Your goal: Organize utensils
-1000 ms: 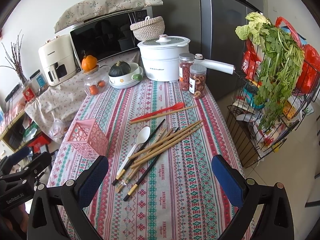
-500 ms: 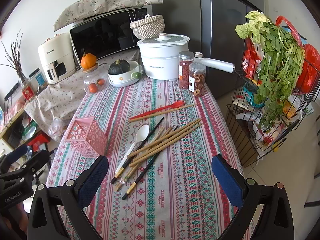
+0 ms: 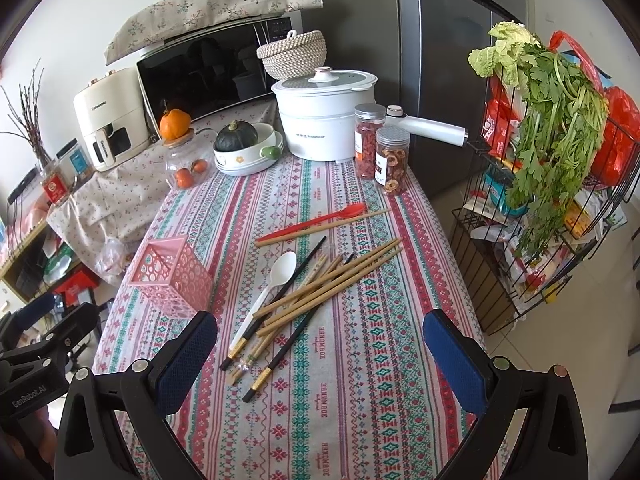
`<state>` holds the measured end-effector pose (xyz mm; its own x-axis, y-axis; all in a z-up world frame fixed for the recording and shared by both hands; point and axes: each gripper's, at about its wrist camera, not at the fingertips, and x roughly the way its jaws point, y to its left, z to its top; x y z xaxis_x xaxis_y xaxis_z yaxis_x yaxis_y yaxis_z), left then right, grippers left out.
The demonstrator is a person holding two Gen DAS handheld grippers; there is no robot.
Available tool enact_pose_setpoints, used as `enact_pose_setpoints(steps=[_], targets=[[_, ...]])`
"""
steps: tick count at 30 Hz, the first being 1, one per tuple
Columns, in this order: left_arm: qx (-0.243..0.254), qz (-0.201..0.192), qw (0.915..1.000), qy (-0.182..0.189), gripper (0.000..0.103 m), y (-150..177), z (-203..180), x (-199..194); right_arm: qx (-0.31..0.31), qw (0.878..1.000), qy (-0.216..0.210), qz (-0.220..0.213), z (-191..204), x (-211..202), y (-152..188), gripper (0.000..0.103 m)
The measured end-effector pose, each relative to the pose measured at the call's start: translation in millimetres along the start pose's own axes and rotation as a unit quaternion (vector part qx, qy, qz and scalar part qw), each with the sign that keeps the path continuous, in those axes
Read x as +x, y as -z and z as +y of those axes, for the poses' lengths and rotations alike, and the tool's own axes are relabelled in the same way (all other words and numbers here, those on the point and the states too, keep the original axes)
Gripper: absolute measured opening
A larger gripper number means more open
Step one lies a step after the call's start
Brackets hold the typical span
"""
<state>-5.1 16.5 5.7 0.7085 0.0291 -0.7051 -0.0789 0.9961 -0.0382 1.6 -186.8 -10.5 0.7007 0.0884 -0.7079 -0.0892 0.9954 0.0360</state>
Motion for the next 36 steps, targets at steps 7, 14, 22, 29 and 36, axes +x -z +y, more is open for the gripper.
enact_pose_setpoints(steps=[7, 14, 22, 29, 36], targets=[[0.001, -0.002, 1.0000, -0.001, 0.101, 1, 1, 0, 0.000, 1.000, 0.001, 0.000, -1, 1, 1, 0.103], [0.001, -0.003, 1.0000, -0.002, 0.101, 2, 0, -2, 0.001, 1.000, 0.002, 0.000, -1, 1, 0, 0.103], [0.003, -0.007, 1.0000, -0.005, 0.101, 0, -1, -4, -0.004, 1.000, 0.012, -0.006, -2, -2, -1, 0.103], [-0.010, 0.003, 0.9995, 0.030, 0.101, -4, -2, 1, -0.005, 1.000, 0.023, 0.001, -3, 0, -8, 0.103], [0.024, 0.019, 0.9984, 0.047, 0.101, -21, -9, 6, -0.040, 0.998, 0.026, 0.030, -6, 12, -8, 0.103]])
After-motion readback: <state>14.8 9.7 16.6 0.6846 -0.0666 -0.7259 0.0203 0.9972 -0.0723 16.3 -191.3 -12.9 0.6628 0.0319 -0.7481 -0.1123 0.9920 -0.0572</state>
